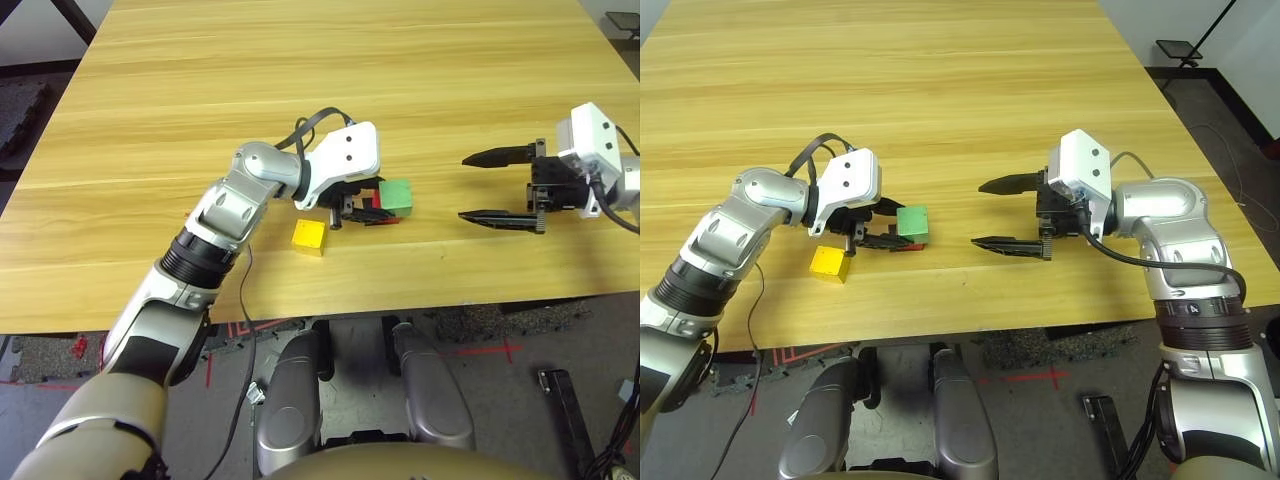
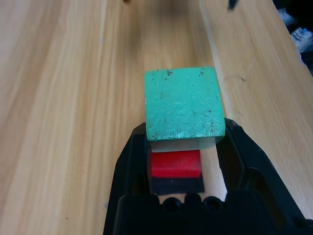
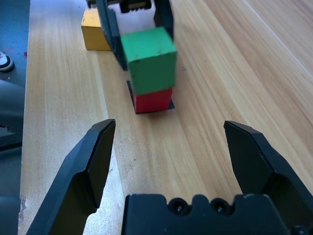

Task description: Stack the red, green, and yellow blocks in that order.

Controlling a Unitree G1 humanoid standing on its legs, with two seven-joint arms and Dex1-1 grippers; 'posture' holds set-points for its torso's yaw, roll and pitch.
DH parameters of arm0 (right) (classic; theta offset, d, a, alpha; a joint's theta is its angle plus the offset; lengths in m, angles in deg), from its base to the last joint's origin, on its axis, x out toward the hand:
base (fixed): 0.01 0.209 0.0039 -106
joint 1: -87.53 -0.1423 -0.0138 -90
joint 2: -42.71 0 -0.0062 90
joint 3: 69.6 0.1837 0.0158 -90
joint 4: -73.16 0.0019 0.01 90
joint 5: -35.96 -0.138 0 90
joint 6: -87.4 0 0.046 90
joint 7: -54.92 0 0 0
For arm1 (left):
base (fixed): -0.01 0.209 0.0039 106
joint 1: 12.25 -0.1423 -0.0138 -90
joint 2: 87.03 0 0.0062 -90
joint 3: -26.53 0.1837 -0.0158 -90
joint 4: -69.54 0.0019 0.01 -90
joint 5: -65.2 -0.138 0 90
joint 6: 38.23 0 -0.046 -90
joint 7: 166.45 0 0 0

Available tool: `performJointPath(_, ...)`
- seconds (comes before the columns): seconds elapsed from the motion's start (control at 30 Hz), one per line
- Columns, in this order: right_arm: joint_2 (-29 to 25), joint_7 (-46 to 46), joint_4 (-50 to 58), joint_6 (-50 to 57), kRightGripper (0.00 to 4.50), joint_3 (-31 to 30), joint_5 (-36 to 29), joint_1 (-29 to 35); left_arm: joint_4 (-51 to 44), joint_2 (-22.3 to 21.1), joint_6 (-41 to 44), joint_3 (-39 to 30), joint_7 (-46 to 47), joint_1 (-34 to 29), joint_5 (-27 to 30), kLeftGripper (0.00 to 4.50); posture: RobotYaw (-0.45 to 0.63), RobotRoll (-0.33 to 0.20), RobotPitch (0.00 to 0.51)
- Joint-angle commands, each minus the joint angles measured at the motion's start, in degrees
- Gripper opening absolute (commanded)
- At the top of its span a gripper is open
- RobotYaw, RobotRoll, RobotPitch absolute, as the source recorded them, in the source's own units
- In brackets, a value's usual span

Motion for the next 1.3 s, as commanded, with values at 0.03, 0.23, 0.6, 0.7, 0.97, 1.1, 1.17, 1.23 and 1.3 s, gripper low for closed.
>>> performJointPath(0.03, 0.1, 0.3, 0.0, -0.3, 4.50, 0.0, -0.5, 0.1, 1.4, 0.3, 0.1, -0.5, -0.3, 0.4, 0.5, 2.01, 0.13, 0.079, 0.273)
performJointPath(0.23, 0.0, 0.2, 0.2, -0.4, 4.50, 0.1, -0.5, 0.4, 2.7, 0.1, -1.2, -0.4, -1.1, 0.8, 0.0, 2.01, 0.13, 0.076, 0.278)
performJointPath(0.6, 0.2, 0.0, 0.1, -0.4, 4.50, 0.1, -0.4, 0.5, 2.2, -1.1, -1.8, 0.8, -4.1, -0.3, -0.4, 2.01, 0.13, 0.078, 0.282)
performJointPath(0.7, 0.3, -0.2, 0.3, -0.3, 4.50, 0.1, -0.5, 0.5, 2.3, -1.0, -1.9, 1.1, -4.1, -0.4, -0.6, 2.01, 0.13, 0.078, 0.282)
performJointPath(0.97, 0.3, -0.4, 0.6, -0.2, 4.50, 0.2, -0.6, 0.4, 2.9, -1.0, -2.2, 1.7, -4.2, -0.6, -1.1, 2.01, 0.12, 0.076, 0.276)
performJointPath(1.1, 0.4, -0.5, 0.8, -0.1, 4.50, 0.1, -0.7, 0.6, 3.1, -1.4, -2.0, 2.2, -4.3, -0.7, -1.6, 2.01, 0.12, 0.076, 0.279)
performJointPath(1.17, 0.6, -0.4, 0.9, -0.1, 4.50, 0.0, -0.7, 0.6, 3.0, -1.6, -1.9, 2.3, -4.3, -0.8, -1.7, 2.01, 0.12, 0.077, 0.280)
performJointPath(1.23, 0.7, -0.4, 0.9, -0.1, 4.50, -0.1, -0.8, 0.6, 3.1, -1.6, -1.8, 2.2, -4.2, -0.8, -1.8, 2.01, 0.13, 0.077, 0.281)
performJointPath(1.3, 0.8, -0.4, 0.8, -0.1, 4.50, -0.2, -0.7, 0.4, 3.2, -1.6, -1.7, 2.2, -4.1, -0.8, -1.8, 2.01, 0.13, 0.077, 0.281)
